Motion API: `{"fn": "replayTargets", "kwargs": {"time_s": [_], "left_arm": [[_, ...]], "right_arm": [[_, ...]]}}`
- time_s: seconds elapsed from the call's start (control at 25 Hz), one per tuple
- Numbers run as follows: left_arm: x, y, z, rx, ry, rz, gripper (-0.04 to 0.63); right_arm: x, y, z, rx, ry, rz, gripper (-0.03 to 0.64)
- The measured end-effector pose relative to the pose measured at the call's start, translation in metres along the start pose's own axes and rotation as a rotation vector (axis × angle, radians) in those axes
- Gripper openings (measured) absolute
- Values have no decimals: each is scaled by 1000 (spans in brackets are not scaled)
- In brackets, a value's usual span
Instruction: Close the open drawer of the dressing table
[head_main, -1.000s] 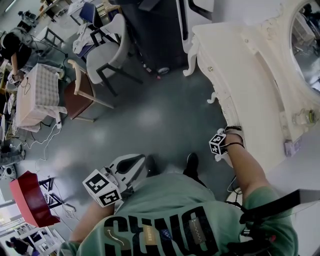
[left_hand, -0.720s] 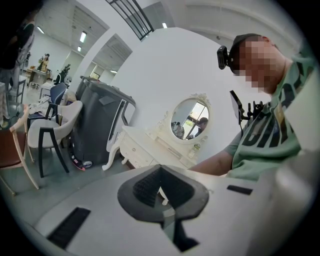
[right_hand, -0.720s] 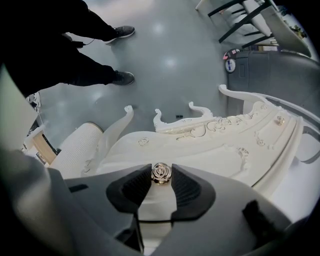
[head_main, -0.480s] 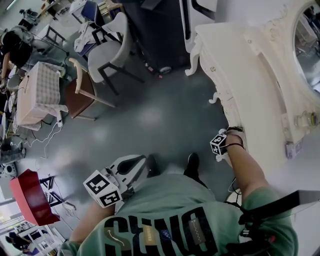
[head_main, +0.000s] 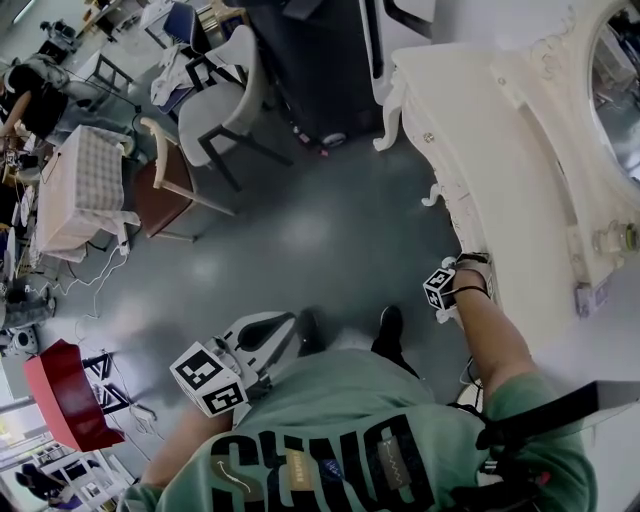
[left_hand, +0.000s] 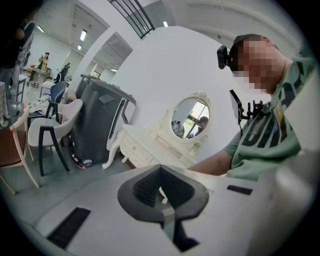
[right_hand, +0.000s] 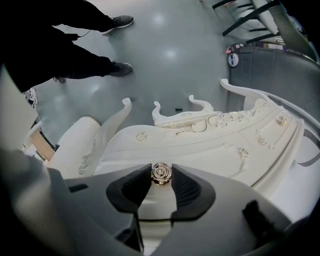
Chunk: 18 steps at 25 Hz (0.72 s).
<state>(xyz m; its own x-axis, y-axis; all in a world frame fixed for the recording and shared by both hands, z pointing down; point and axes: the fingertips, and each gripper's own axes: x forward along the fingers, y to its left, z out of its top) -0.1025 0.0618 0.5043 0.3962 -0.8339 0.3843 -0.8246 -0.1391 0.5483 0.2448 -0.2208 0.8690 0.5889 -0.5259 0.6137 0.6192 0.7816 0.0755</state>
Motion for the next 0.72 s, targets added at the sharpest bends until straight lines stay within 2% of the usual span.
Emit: {"fn": "replayTargets", "kwargs": {"time_s": [0.72], "left_arm": [[-8,4,-1,1,8,16,-3]], "right_arm": [[4,0,-3,-16,51,-7,127]]}}
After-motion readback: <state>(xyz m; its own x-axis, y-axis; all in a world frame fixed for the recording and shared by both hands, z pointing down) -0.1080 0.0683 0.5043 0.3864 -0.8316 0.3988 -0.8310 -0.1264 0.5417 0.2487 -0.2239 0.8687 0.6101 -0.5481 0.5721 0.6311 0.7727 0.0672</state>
